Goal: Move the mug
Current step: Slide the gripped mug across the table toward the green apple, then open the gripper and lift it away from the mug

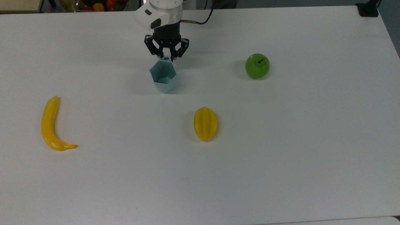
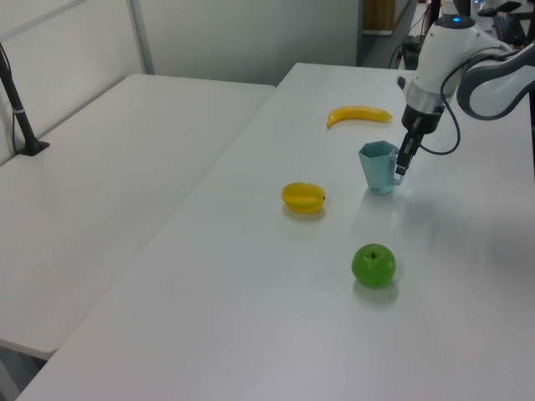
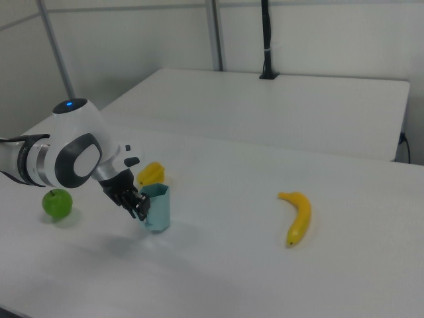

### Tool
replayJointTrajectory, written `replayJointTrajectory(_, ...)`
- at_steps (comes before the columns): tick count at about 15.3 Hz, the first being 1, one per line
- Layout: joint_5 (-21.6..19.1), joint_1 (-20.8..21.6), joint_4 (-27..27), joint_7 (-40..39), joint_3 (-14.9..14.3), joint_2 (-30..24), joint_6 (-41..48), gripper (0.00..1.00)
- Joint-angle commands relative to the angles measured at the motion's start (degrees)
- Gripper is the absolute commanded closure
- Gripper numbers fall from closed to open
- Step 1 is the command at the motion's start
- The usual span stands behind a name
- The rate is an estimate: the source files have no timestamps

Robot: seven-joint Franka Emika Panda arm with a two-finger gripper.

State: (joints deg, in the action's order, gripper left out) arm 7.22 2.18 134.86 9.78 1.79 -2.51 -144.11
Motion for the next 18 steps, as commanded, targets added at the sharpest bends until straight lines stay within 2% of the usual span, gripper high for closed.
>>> replayJointTrajectory(1,1.2,0.5,0.9,1.5,-0.3,-1.6,2.1,0.49)
replayJointTrajectory(3,1.6,1.0,0.8,1.1,-0.3,-1.5,4.8,0.4)
replayJointTrajectory(7,5.5,1.7,-1.8,1.2,0.1,-2.9,15.7,0.0)
replayJointTrajectory(10,5.7,1.7,-9.3,1.8,0.5,-3.5,26.7,0.0)
replayJointTrajectory(14,4.4,1.6,-22.1,1.4,0.5,-2.8,37.7,0.0)
replayJointTrajectory(18,-1.5,1.0,-31.6,0.4,-0.6,-2.4,46.0,0.0)
